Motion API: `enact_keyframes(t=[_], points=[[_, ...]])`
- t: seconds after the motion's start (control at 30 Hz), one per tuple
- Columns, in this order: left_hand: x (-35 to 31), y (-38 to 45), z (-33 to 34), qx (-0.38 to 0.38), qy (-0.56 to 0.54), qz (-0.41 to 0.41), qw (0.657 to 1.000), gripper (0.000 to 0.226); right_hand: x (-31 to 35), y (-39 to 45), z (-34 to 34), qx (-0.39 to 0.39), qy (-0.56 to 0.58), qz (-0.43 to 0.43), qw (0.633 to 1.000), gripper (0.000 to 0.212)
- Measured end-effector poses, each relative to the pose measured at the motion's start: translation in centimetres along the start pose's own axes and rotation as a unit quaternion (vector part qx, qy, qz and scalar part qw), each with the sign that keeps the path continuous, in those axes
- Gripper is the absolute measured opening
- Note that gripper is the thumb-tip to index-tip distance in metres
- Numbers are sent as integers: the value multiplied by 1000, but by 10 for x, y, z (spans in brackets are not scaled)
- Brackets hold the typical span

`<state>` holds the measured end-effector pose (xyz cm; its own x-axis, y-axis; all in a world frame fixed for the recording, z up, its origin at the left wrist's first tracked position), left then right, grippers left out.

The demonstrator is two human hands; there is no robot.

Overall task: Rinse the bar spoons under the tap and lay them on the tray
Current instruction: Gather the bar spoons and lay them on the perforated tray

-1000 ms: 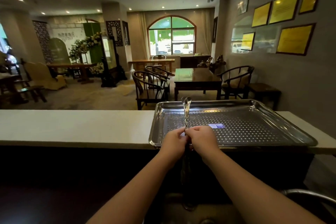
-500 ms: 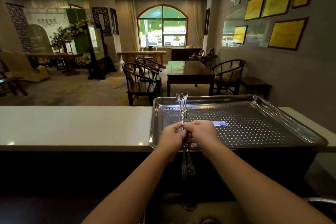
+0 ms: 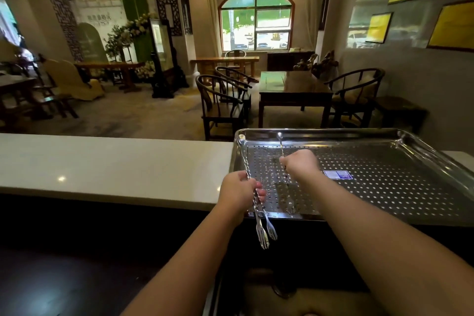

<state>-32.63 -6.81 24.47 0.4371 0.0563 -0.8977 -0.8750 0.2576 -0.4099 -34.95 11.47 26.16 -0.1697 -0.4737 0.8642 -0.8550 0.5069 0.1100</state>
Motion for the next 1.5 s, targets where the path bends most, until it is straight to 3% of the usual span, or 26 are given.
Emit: enact_keyframes(t=[0.1,0.23,0.53,0.6,0.7,0.77,0.87,0.97,1.23,1.5], points=[[2,5,-3,-8,-5,-3,1000,50,-2,11,25,45,-103,-5,994,22],[4,9,-2,-11,-8,-1,1000,32,-8,16,47,62,-187,-1,980,25],[6,15,0,-8,-4,-27,1000,37,-17,16,52,49,-235,25,970,30],[5,16,0,-10,11,-25,1000,36,-18,14,52,45,-222,24,974,31],[3,14,0,-9,23,-21,999,13,-18,10,52,58,-180,28,982,25],[1,14,0,-12,43,-20,999,22,-14,5,48,57,-132,35,989,20],[-1,14,-4,-21,81,-2,996,21,-4,-15,45,93,21,28,995,13],[-2,12,-2,13,67,5,998,7,5,-46,43,174,145,24,974,15],[-3,9,-3,28,68,27,997,15,15,-94,20,217,106,-35,970,18],[-3,6,-2,48,72,51,995,12,14,-101,17,164,40,-94,981,11]])
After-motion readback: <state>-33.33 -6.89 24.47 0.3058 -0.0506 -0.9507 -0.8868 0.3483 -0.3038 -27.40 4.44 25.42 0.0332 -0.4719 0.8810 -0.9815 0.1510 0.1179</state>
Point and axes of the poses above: each hand's wrist, its own y-axis towards the middle knuckle, its own z-axis out of the palm, x = y × z, the point moved 6 cm from there along y, towards the middle knuckle, and after that the axes turned 11 degrees about -z, right-handed, at the moved point
